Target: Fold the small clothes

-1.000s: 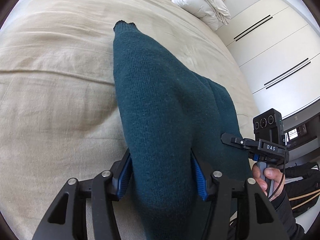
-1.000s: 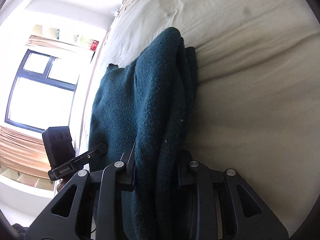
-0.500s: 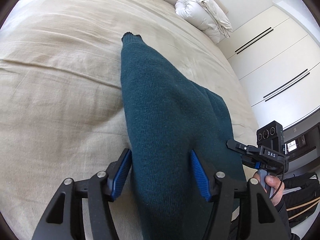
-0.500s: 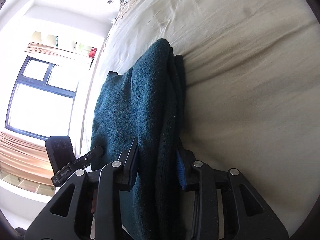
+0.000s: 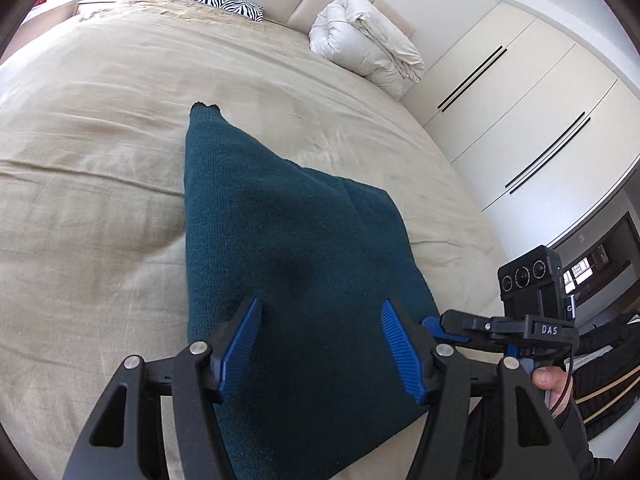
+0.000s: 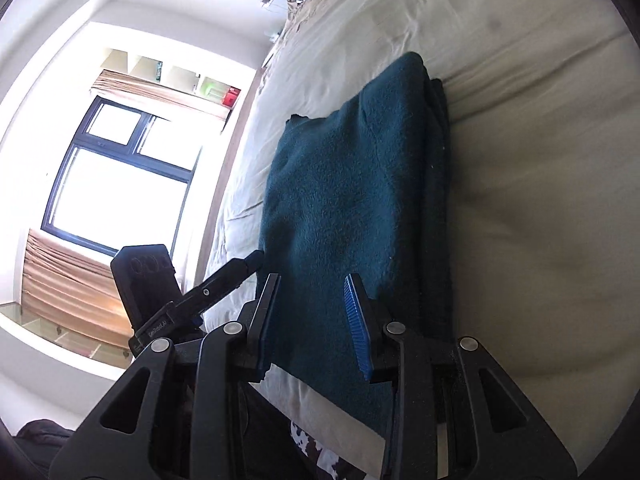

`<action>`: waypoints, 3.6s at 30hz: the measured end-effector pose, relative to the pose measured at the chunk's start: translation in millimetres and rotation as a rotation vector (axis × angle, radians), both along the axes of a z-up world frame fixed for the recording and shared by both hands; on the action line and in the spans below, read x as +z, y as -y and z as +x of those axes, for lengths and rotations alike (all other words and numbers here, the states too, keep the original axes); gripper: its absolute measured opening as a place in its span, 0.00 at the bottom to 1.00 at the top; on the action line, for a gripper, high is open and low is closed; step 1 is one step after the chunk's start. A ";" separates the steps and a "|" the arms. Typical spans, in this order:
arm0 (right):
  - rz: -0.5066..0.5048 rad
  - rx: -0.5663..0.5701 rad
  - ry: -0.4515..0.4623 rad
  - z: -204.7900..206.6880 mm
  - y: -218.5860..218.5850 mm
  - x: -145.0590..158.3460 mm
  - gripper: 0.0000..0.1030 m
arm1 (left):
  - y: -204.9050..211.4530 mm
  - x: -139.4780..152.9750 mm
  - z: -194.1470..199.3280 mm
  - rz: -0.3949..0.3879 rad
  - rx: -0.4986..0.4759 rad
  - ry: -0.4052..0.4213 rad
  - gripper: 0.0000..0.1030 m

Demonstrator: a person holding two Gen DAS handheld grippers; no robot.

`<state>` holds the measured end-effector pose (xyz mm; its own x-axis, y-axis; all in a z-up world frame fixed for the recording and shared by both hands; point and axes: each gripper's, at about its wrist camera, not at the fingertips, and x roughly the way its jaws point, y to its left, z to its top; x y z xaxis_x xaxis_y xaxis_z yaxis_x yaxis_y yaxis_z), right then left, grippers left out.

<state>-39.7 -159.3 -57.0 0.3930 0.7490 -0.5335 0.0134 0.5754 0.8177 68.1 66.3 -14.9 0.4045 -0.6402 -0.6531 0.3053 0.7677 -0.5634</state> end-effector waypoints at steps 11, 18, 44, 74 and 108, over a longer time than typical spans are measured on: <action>-0.071 -0.079 0.087 -31.1 13.8 8.1 0.30 | -7.2 8.3 -12.4 -0.014 0.016 0.053 0.64; -0.472 -0.276 0.391 -66.6 -4.6 104.5 0.65 | -1.9 87.1 -61.2 0.241 0.154 0.446 0.99; -0.855 -0.313 0.413 -87.3 -72.3 183.9 0.98 | 6.6 118.4 -80.9 0.506 0.307 0.350 1.00; -0.931 -0.262 0.246 -56.7 -92.5 103.8 0.98 | 7.9 46.7 -64.4 0.558 0.303 0.147 1.00; -0.935 -0.242 0.244 -52.7 -96.8 95.5 0.98 | 5.7 41.4 -63.1 0.569 0.312 0.135 1.00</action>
